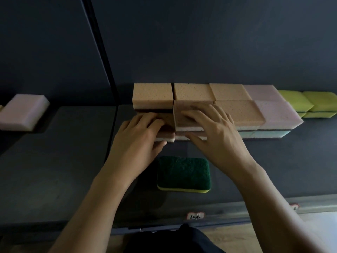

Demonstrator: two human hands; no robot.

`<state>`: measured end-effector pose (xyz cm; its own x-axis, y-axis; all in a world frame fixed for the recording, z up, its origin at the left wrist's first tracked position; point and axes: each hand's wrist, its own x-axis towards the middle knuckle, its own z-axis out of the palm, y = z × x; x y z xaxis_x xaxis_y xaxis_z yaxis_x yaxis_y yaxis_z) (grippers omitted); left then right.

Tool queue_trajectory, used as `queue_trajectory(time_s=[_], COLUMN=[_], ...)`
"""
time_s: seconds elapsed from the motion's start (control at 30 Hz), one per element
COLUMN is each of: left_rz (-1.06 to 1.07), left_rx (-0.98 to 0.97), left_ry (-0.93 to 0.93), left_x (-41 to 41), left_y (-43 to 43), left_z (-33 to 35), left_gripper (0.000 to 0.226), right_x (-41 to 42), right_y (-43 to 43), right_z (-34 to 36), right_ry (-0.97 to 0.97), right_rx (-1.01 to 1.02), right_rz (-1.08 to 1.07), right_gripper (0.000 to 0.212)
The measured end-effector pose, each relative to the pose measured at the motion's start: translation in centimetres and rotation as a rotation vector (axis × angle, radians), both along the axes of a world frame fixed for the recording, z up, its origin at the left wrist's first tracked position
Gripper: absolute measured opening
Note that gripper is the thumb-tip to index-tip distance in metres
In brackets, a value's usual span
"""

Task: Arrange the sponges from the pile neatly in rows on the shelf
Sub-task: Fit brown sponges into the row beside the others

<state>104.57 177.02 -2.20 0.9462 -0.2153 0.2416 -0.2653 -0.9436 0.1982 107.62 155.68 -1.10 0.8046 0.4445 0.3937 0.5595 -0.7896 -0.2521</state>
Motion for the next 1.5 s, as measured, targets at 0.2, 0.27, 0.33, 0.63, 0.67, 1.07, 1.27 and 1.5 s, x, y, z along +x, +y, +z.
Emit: queue_trajectory(time_s=[0.2,0.27,0.33,0.63,0.67,1.07,1.27,1.5], left_rz=[-0.11,-0.169,-0.217,-0.261,-0.264,-0.306,-0.328,-0.336], left_rx=[-0.12,-0.144,-0.144,-0.067,-0.083,-0.225,-0.216,-0.184], left_ry=[-0.052,-0.046,-0.022,0.157,0.153,0.05,0.004,-0.032], left_x=[-3.3,-4.1,-4.6,-5.3,-5.3,-4.4,-4.1,-3.6], left_y=[0.4,0.1,-0.1,-2.6,-3.3,-18.6,-25.6,-29.2], left_z=[0.9,0.9,0.6,-1.0,-0.8,0.8,0.6,0.0], left_gripper=[0.042,0.041,0.049,0.075,0.074,0.07,0.069,0.068], right_x=[-3.3,-4.2,-5.1,-7.4,-7.4,-7.4,-7.2,-6.8], right_y=[-0.9,-1.0,-0.9,-3.2,-3.9,-20.4,-27.1,-30.8], right_z=[0.4,0.1,-0.2,-1.5,-1.4,-0.5,-0.8,-1.1], right_ry=[-0.019,0.004,0.024,0.149,0.148,0.196,0.172,0.156], right_rx=[0.074,0.085,0.099,0.116,0.12,0.06,0.114,0.146], right_rz=[0.004,0.004,-0.001,0.002,-0.001,0.048,0.018,-0.008], right_gripper=[0.038,0.036,0.035,0.036,0.036,0.07,0.058,0.057])
